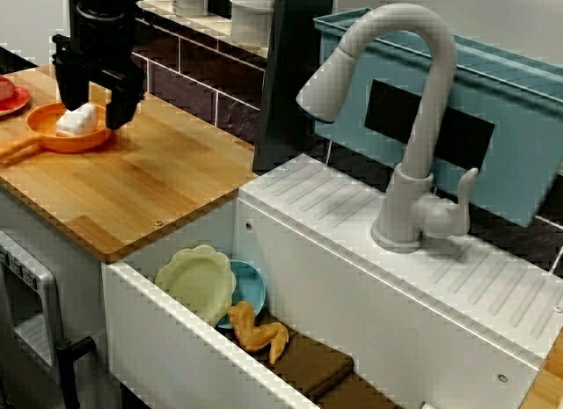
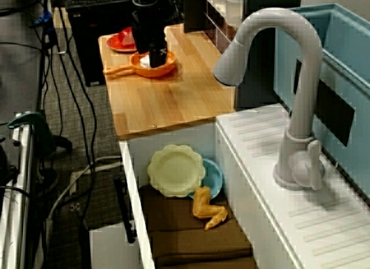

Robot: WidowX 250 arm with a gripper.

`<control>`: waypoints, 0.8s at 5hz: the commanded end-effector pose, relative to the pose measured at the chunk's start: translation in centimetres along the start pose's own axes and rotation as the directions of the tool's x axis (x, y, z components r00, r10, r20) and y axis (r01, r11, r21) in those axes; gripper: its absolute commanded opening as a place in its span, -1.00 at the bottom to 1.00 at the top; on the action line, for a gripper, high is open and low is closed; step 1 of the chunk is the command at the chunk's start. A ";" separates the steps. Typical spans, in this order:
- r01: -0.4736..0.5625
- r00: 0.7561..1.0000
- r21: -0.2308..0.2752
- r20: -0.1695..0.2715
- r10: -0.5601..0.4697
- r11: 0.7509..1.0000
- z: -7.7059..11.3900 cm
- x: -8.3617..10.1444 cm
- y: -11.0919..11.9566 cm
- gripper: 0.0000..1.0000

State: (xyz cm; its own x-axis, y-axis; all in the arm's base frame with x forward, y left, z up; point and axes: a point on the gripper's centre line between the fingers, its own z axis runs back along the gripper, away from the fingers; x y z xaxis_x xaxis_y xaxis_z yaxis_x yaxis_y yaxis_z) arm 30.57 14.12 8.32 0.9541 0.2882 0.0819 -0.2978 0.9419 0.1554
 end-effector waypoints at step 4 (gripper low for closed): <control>-0.069 0.989 -0.003 0.129 0.069 0.998 -0.2 1.0 6.7 1.00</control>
State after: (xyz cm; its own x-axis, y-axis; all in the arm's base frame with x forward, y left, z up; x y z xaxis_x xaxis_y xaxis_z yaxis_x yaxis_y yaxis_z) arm 29.93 20.36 7.73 0.9228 0.3420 0.1775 -0.3670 0.9204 0.1346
